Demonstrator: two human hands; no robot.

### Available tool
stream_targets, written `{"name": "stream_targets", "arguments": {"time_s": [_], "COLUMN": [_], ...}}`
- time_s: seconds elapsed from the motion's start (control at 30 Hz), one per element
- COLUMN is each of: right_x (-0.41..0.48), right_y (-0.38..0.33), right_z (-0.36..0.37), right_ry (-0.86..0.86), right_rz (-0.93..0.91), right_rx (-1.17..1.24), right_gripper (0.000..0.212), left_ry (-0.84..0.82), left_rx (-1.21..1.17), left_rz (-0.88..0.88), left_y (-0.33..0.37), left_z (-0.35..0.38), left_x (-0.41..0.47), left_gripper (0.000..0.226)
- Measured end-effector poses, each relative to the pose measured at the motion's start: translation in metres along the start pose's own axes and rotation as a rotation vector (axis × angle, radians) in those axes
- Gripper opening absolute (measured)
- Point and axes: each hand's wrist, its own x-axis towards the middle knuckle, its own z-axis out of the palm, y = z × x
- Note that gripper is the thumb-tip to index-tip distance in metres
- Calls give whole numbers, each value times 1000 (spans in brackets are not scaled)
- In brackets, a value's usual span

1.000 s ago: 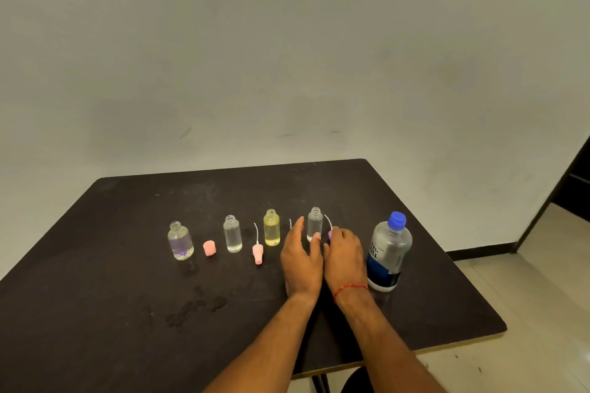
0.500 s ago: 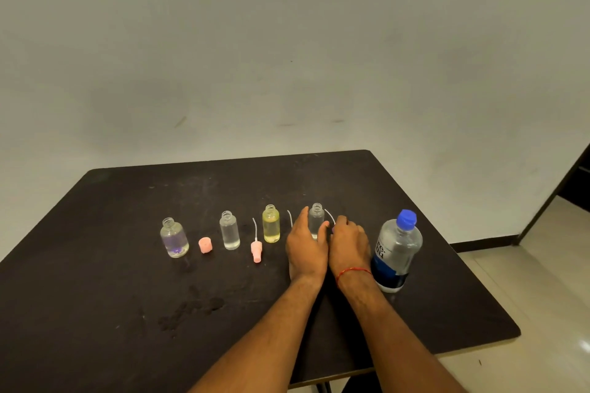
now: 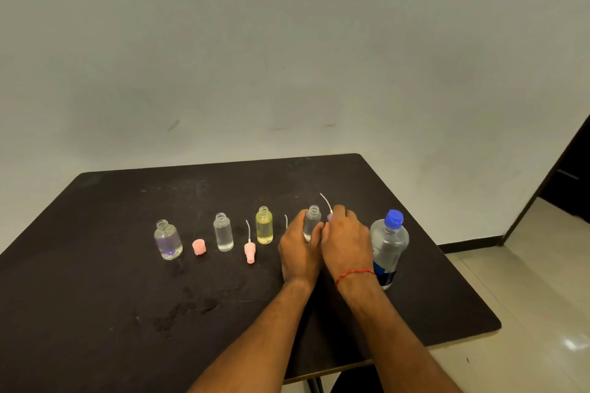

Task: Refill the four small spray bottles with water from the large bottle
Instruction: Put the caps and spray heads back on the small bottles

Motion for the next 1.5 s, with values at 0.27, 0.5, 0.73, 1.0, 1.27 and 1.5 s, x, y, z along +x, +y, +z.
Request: {"name": "stream_targets", "arguments": {"time_s": [0.27, 0.5, 0.73, 1.0, 1.27, 1.5], "right_x": [-11, -21, -36, -38, -43, -38], "right_y": [6, 12, 4, -2, -8, -14], "right_z": [-60, -83, -87, -94, -85, -59], "right_ry": [294, 173, 68, 82, -101, -253], "right_rz": [-151, -187, -237, -274, -299, -295], "right_rx": [335, 498, 511, 537, 331, 306], "right_gripper": [21, 21, 31, 31, 27, 34], "left_ry": [9, -13, -35, -42, -49, -69], "left_rx": [3, -52, -27, 1, 10, 19], "left_rz": [155, 180, 195, 169, 153, 152], "left_y": [5, 17, 25, 17, 14, 10], "left_z": [-20, -49, -71, -78, -76, -76], "left_x": [-23, -46, -59, -68, -74, -72], "left_gripper": [22, 29, 30, 34, 36, 41]}}
